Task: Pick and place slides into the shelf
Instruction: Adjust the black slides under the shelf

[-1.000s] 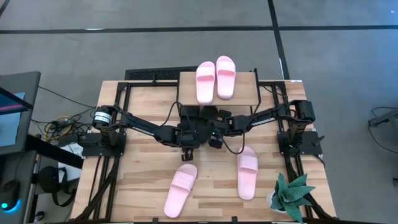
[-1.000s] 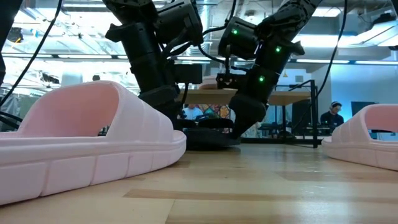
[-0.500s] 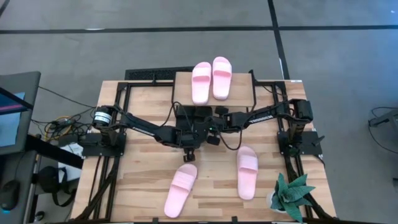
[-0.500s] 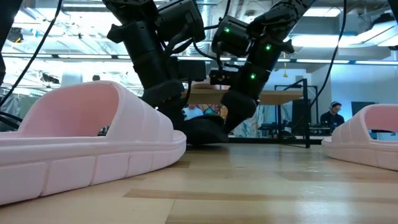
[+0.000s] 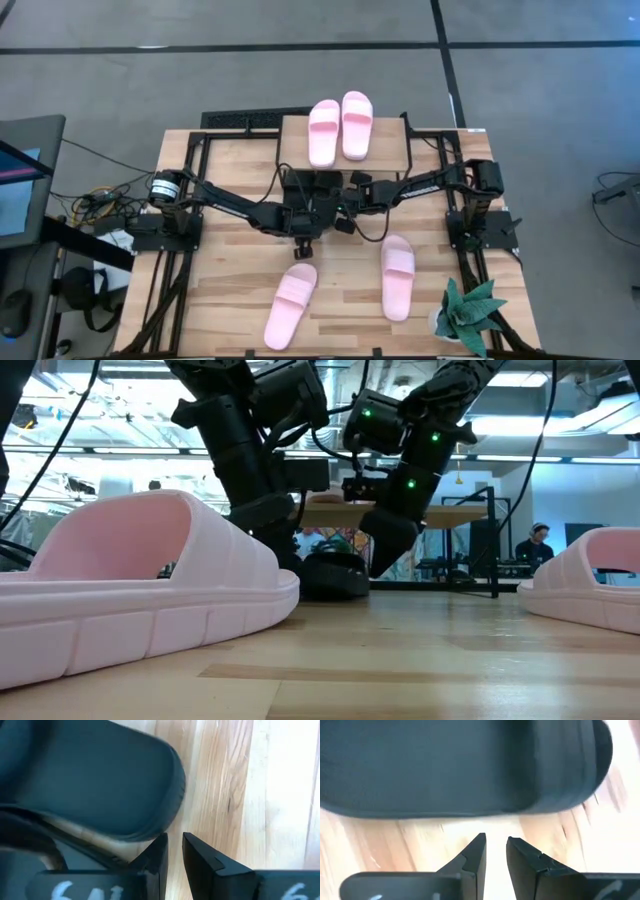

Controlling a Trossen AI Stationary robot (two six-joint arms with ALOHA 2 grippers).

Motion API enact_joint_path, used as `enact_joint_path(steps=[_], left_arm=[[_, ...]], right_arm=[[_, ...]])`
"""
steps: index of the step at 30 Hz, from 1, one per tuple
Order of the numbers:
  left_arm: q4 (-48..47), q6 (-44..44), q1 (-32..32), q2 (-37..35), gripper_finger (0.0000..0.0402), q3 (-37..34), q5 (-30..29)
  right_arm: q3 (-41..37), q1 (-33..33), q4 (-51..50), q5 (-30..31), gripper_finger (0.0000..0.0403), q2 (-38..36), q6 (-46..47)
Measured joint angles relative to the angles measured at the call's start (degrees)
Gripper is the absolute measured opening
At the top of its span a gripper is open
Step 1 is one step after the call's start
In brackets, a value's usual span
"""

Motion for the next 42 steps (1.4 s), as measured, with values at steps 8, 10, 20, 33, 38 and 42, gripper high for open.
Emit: enact_joint_path(steps=[8, 10, 20, 33, 38, 42], left_arm=[[-1.87, 0.01, 0.00, -1.95, 0.0048, 0.08, -0.43], [-3.93, 0.01, -0.18, -2.64, 0.0048, 0.15, -0.30], [-18.30, -1.03, -2.21, -10.94, 0.0048, -0.70, -0.06], [-0.81, -11.71, -2.19, -26.51, 0.0048, -23.73, 1.21], [9.99, -12.98, -1.87, -29.73, 0.0048, -30.05, 0.10], [10.58, -13.40, -1.15, -29.69, 0.0048, -31.52, -1.29]], right_arm=[[-0.04, 0.98, -0.99, 2.15, 0.0065, -1.65, 2.16], [-0.09, 1.21, -2.28, 2.30, 0.0065, -2.69, 3.55], [-0.11, 4.46, -0.20, 2.30, 0.0065, -9.93, 5.12], [-3.12, 8.97, 7.63, 0.55, 0.0065, -10.21, 6.72], [-3.17, 9.11, 8.15, 0.59, 0.0065, -10.21, 6.87], [-3.17, 9.13, 8.28, 0.62, 0.0065, -10.21, 6.92]])
